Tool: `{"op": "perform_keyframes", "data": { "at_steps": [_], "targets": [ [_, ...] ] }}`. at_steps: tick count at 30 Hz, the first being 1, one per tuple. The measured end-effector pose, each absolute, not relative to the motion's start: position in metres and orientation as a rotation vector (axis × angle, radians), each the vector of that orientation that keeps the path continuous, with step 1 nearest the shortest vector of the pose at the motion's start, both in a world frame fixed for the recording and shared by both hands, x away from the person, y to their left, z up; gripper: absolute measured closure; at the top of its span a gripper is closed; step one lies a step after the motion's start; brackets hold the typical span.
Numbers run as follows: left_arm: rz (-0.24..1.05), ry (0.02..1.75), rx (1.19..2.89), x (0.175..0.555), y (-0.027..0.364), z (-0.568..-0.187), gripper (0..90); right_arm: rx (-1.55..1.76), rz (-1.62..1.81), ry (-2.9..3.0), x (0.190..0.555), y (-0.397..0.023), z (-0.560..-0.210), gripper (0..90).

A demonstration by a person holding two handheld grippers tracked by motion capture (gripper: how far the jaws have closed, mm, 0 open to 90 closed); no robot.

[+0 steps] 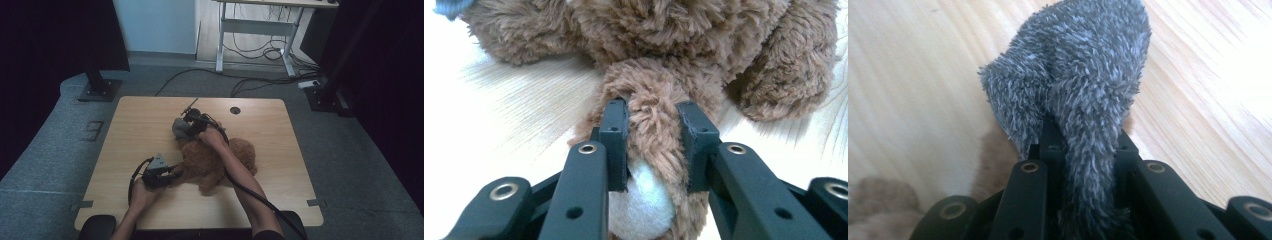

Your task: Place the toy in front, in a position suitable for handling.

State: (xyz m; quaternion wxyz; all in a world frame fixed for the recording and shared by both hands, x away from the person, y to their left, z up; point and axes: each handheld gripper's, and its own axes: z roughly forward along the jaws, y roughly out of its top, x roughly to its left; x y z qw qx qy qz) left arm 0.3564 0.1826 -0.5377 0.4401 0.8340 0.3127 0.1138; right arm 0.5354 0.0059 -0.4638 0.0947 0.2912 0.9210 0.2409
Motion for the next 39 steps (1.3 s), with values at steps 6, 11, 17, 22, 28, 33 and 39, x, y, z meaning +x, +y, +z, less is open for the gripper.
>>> {"op": "perform_keyframes", "data": {
  "at_steps": [6, 11, 17, 22, 28, 33, 39],
  "targets": [
    [0.283, 0.777, 2.071, 0.357, 0.183, -0.538, 68.4, 0.967, 0.633, 2.678, 0.546, -0.011, -0.473, 75.3],
    [0.285, 0.776, 2.069, 0.356, 0.183, -0.538, 68.1, 0.977, 0.618, 2.665, 0.548, -0.018, -0.472, 75.2],
    [0.294, 0.775, 2.068, 0.356, 0.182, -0.538, 67.0, 0.930, 0.722, 2.640, 0.537, -0.020, -0.444, 75.1],
    [0.292, 0.776, 2.065, 0.356, 0.182, -0.538, 66.9, 0.888, 0.783, 2.624, 0.526, -0.025, -0.421, 75.1],
    [0.288, 0.779, 2.063, 0.356, 0.183, -0.538, 66.4, 0.831, 0.807, 2.618, 0.507, -0.037, -0.397, 75.1],
    [0.286, 0.782, 2.061, 0.357, 0.183, -0.538, 65.9, 0.815, 0.818, 2.608, 0.493, -0.051, -0.380, 75.1],
    [0.285, 0.785, 2.056, 0.357, 0.183, -0.539, 65.7, 0.829, 0.818, 2.583, 0.479, -0.071, -0.368, 75.0]
  ]
}}
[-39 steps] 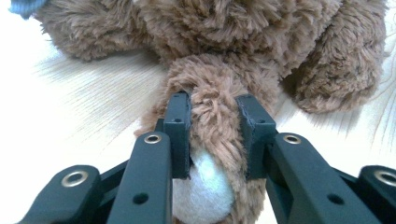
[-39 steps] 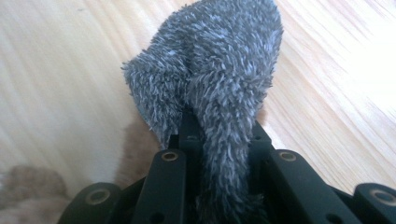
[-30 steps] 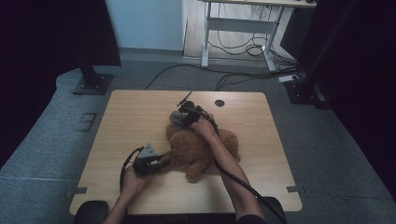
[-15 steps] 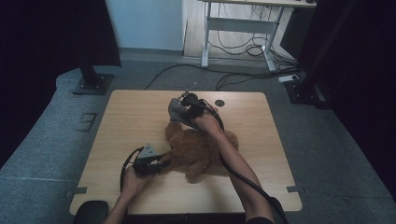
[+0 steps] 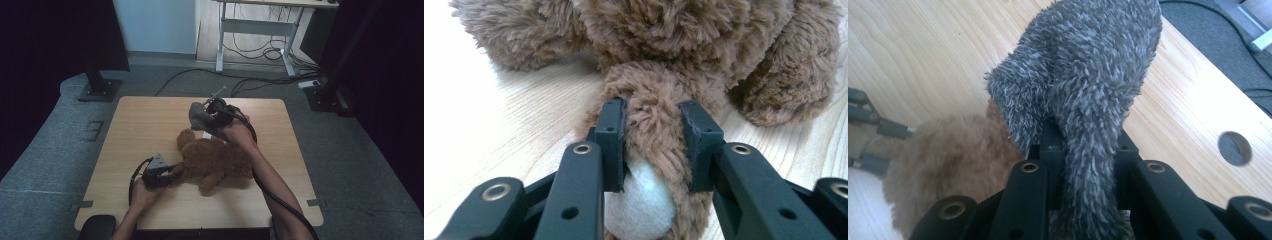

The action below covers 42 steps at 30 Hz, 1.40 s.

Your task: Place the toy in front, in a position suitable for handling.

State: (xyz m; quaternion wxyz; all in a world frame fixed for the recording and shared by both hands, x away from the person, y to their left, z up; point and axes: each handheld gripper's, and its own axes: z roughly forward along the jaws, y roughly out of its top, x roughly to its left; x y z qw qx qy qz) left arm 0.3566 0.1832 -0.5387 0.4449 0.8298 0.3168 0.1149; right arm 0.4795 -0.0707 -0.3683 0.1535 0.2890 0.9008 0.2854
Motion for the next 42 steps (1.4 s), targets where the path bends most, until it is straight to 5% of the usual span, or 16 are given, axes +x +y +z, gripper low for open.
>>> {"op": "perform_keyframes", "data": {
  "at_steps": [19, 42],
  "targets": [
    [0.286, 0.787, 2.052, 0.356, 0.183, -0.539, 64.7, 0.962, 0.837, 2.447, 0.440, -0.163, -0.357, 74.8],
    [0.285, 0.787, 2.048, 0.356, 0.184, -0.539, 64.7, 1.218, 0.832, 2.284, 0.400, -0.263, -0.398, 74.7]
  ]
}}
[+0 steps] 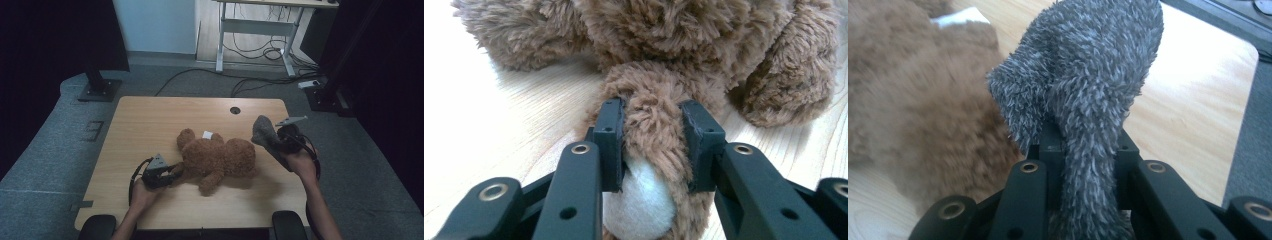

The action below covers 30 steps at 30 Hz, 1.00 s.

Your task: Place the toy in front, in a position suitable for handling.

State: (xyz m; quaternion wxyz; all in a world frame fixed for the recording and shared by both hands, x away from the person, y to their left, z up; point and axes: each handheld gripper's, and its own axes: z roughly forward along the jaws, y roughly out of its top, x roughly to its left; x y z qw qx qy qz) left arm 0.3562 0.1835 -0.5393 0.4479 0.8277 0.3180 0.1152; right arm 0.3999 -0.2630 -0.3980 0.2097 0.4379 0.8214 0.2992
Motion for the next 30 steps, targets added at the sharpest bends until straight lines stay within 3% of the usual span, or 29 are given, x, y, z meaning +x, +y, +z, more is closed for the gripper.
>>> {"op": "perform_keyframes", "data": {
  "at_steps": [30],
  "targets": [
    [0.295, 0.779, 2.055, 0.356, 0.183, -0.539, 64.3, 1.469, 0.823, 2.187, 0.348, -0.295, -0.507, 72.8]
  ]
}}
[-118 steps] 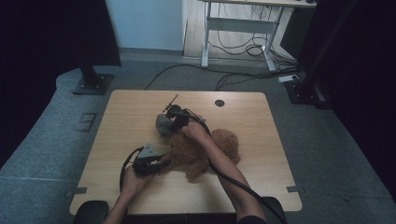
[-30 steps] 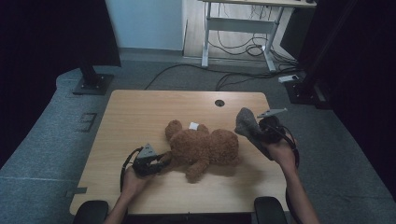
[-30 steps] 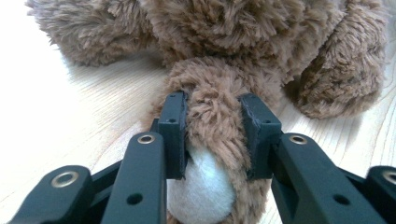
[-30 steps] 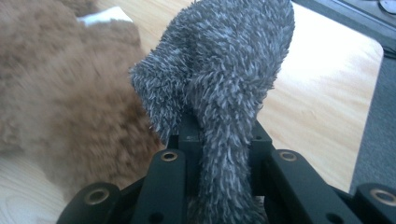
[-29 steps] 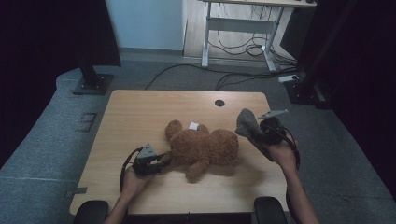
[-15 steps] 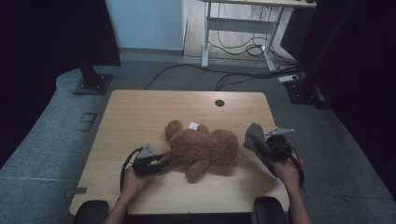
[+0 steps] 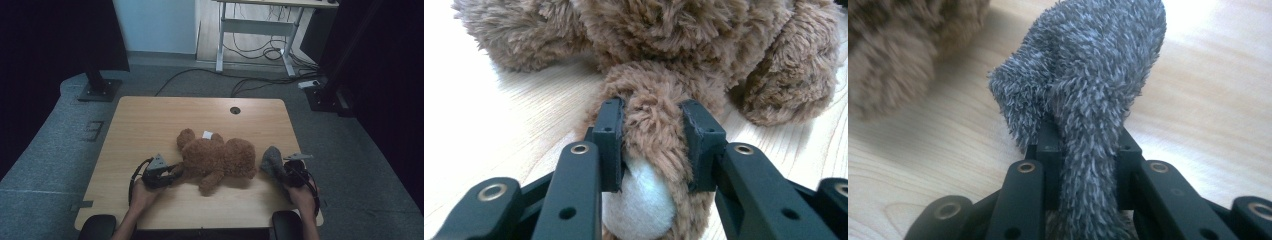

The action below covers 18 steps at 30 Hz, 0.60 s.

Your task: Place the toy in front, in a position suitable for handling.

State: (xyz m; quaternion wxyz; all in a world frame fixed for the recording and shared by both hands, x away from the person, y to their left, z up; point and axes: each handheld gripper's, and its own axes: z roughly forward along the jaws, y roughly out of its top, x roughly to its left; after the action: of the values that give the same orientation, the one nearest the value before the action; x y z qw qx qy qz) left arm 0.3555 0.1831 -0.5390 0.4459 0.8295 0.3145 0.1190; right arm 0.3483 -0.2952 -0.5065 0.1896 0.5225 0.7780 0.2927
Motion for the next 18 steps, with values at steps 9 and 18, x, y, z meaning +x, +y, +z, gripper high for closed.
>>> {"op": "perform_keyframes", "data": {
  "at_steps": [9, 18],
  "targets": [
    [0.300, 0.776, 2.058, 0.355, 0.183, -0.539, 63.9, 1.476, 0.804, 2.200, 0.347, -0.293, -0.532, 69.5],
    [0.317, 0.803, 2.057, 0.357, 0.182, -0.533, 42.8, 1.470, 0.834, 2.197, 0.344, -0.296, -0.528, 37.9]
  ]
}}
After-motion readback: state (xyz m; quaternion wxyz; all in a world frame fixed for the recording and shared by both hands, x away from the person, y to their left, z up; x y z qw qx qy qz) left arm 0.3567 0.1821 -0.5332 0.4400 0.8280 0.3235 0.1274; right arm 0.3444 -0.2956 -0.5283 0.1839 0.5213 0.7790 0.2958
